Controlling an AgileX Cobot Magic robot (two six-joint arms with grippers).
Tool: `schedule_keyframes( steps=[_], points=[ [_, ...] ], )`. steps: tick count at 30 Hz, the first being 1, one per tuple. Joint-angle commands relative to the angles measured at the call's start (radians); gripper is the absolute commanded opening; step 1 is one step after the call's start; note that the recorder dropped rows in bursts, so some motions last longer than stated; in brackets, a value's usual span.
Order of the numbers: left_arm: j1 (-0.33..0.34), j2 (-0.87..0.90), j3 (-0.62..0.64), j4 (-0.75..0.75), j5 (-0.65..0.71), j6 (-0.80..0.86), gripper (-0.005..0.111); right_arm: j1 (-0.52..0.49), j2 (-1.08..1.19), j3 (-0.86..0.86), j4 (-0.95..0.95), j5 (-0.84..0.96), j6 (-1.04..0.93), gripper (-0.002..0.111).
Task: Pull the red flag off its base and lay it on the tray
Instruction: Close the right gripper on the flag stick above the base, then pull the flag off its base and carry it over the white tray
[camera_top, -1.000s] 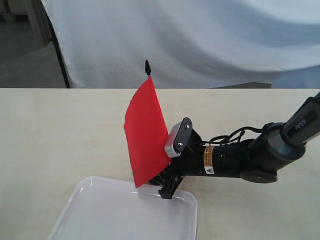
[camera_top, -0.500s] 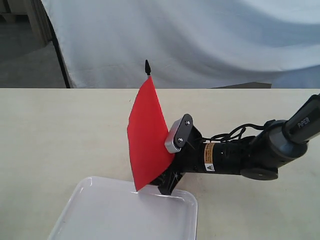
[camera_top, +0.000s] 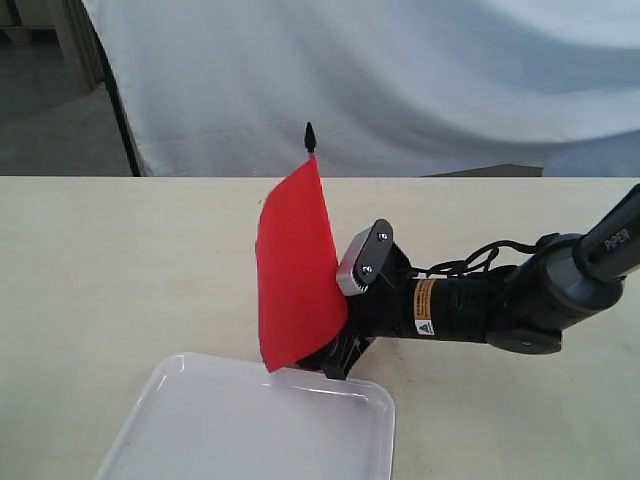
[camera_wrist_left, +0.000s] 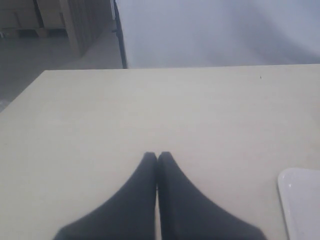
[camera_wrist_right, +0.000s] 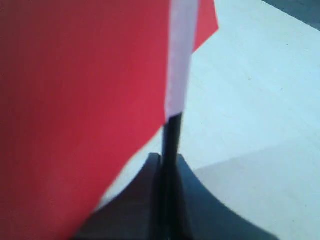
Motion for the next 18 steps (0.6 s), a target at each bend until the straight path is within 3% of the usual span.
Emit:
schedule_keyframes(
  steps=[1,18],
  points=[
    [-0.005,-0.003,0.002,0.004,-0.001,-0.006,0.0,-0.007,0.0,0.002,-0.004,-0.012,-0.006,-0.001],
    [-0.005,-0.003,0.002,0.004,-0.001,-0.006,0.0,-0.007,-0.13,0.002,-0.055,-0.04,0.108,-0.001]
  ],
)
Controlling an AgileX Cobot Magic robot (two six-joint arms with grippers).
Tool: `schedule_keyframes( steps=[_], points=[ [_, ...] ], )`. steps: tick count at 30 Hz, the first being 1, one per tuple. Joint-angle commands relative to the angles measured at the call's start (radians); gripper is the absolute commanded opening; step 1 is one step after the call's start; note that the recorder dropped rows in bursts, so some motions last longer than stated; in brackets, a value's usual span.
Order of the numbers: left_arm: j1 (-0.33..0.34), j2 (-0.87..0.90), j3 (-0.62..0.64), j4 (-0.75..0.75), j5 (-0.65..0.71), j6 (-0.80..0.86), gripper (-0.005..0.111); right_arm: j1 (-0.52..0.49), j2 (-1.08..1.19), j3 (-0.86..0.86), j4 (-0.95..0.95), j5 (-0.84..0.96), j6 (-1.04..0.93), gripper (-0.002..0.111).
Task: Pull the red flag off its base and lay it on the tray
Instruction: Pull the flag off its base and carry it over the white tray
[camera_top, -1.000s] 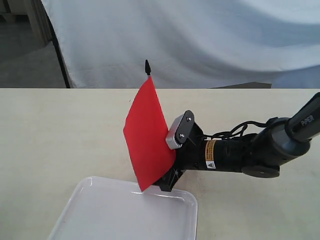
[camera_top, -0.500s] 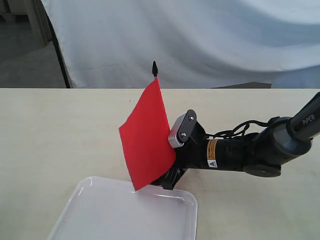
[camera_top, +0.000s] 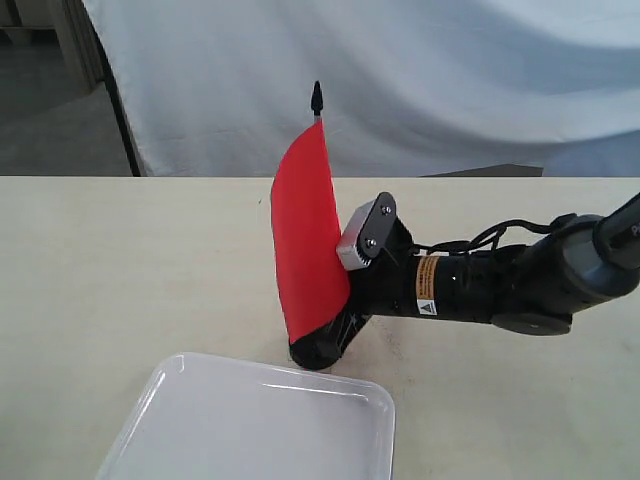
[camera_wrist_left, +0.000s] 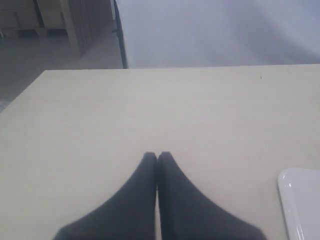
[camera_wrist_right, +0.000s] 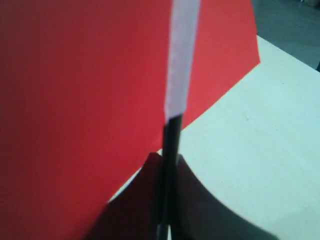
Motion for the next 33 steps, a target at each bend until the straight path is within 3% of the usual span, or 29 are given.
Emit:
schedule_keyframes(
  steps=[1,4,8,14,20,24,29,33],
  points=[
    [-0.005,-0.003,0.002,0.004,-0.001,-0.006,0.0,-0.005,-0.058,0.002,-0.047,-0.018,0.055,-0.001],
    [-0.005,-0.003,0.002,0.004,-0.001,-0.006,0.0,-0.005,-0.102,0.002,-0.101,0.007,0.129,-0.001],
    [-0.005,-0.003,0.002,0.004,-0.001,-0.006,0.0,0.061,-0.17,0.002,-0.155,0.175,0.231,-0.001],
    [-0.005,-0.003,0.002,0.004,-0.001,-0.006,0.0,0.295,-0.249,0.002,-0.257,0.662,0.376,-0.001],
    [-0.005,-0.003,0.002,0.004,-0.001,-0.006,0.0,0.513,-0.246,0.002,-0.257,1.124,0.38,-0.001],
    [-0.005,-0.003,0.002,0.004,-0.001,-0.006,0.0,0.576,-0.246,0.002,-0.237,1.293,0.354,-0.001],
    [-0.005,-0.003,0.002,0.004,-0.001,-0.006,0.0,0.606,-0.246,0.002,-0.079,1.481,0.145,-0.001],
    [-0.005,-0.003,0.002,0.004,-0.001,-0.006,0.0,0.613,-0.234,0.002,0.052,1.527,-0.007,-0.001]
  ],
)
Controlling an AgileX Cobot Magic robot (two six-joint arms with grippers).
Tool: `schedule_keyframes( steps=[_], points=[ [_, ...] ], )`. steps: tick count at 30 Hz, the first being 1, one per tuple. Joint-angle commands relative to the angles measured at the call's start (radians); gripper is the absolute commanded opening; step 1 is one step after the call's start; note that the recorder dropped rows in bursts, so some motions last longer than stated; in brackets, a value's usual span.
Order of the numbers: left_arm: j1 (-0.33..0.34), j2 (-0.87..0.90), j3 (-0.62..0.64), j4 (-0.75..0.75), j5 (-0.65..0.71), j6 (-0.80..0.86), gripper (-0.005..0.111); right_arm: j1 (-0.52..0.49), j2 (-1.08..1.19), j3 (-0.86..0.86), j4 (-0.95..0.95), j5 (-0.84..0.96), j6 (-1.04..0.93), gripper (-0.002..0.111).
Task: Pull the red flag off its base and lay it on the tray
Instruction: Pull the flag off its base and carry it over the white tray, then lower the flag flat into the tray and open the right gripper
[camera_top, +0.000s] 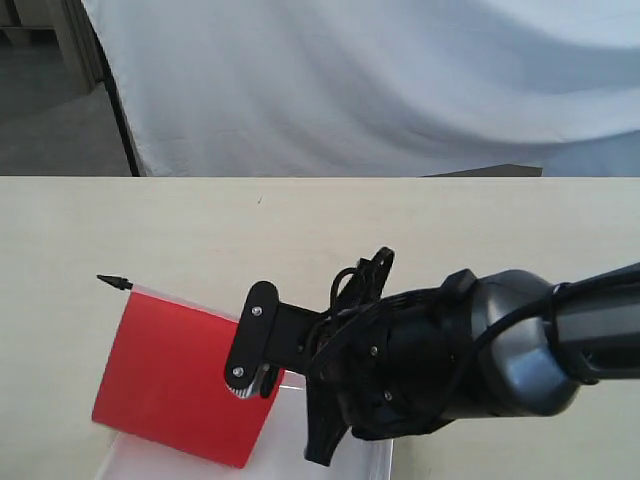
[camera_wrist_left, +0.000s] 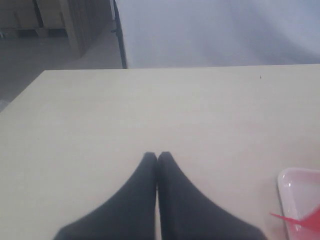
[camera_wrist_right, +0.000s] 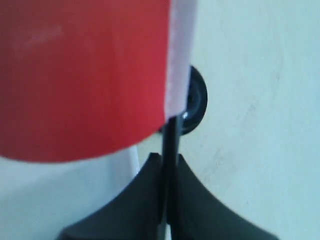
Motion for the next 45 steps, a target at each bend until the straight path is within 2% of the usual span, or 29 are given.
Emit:
schedule_keyframes(
  steps=[1,3,16,19,24,27,29,41,43,45],
  points=[
    [-0.005,-0.003,0.002,0.004,-0.001,-0.006,0.0,0.018,0.016,0.002,0.161,0.055,-0.192,-0.001],
    [-0.005,-0.003,0.002,0.004,-0.001,-0.006,0.0,0.034,0.036,0.002,0.195,0.057,-0.244,-0.001],
    [-0.005,-0.003,0.002,0.004,-0.001,-0.006,0.0,0.043,0.132,0.002,0.182,0.048,-0.243,0.001],
    [-0.005,-0.003,0.002,0.004,-0.001,-0.006,0.0,0.043,0.132,0.002,0.182,0.047,-0.242,0.015],
    [-0.005,-0.003,0.002,0.004,-0.001,-0.006,0.0,0.043,0.13,0.0,0.181,0.047,-0.233,0.054],
    [-0.005,-0.003,0.002,0.004,-0.001,-0.006,0.0,0.043,0.121,0.0,0.181,0.052,-0.231,0.069],
    [-0.005,-0.003,0.002,0.004,-0.001,-0.006,0.0,0.043,0.108,0.0,0.181,0.057,-0.217,0.073],
    [-0.005,-0.003,0.002,0.004,-0.001,-0.006,0.0,0.043,-0.015,0.0,0.198,0.012,-0.186,0.071],
    [-0.005,-0.003,0.002,0.004,-0.001,-0.006,0.0,0.043,-0.036,0.0,0.133,-0.024,-0.12,0.062],
    [-0.005,-0.003,0.002,0.004,-0.001,-0.006,0.0,0.043,-0.054,0.0,0.054,-0.042,-0.045,0.044]
  ],
)
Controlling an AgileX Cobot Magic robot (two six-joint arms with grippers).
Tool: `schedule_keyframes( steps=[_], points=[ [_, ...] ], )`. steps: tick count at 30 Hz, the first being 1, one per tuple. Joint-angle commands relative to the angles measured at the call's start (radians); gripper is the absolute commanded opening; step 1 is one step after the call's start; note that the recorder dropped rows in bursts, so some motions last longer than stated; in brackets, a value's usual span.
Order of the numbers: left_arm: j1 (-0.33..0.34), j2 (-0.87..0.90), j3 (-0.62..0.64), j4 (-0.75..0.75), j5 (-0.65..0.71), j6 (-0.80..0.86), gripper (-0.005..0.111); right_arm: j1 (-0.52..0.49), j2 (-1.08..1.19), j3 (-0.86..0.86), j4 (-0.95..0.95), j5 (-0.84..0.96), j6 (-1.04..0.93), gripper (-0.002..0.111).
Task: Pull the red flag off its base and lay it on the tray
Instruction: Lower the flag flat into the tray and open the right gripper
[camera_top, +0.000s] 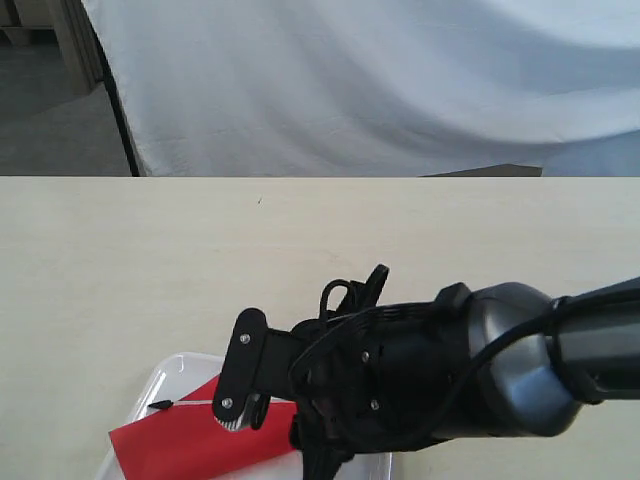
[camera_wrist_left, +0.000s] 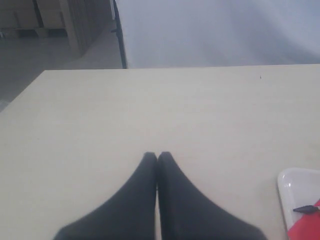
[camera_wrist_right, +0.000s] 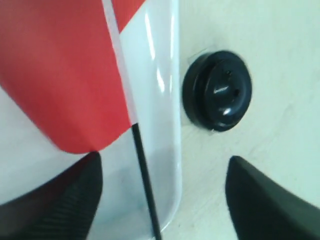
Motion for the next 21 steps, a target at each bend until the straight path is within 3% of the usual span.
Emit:
schedule_keyframes(
  steps=[1,2,3,14,21],
  points=[
    [-0.005,-0.003,0.002,0.004,-0.001,-0.006,0.0,-0.001,-0.053,0.001,-0.169,-0.061,0.162,0.031],
    [-0.005,-0.003,0.002,0.004,-0.001,-0.006,0.0,-0.001,-0.06,0.001,-0.206,-0.067,0.198,0.018],
    [-0.005,-0.003,0.002,0.004,-0.001,-0.006,0.0,-0.001,-0.073,0.001,-0.238,-0.078,0.229,-0.001],
    [-0.005,-0.003,0.002,0.004,-0.001,-0.006,0.0,-0.137,-0.116,0.001,-0.207,-0.204,0.281,-0.001],
    [-0.005,-0.003,0.002,0.004,-0.001,-0.006,0.0,-0.357,-0.116,-0.054,0.097,-0.268,0.234,-0.001]
  ],
)
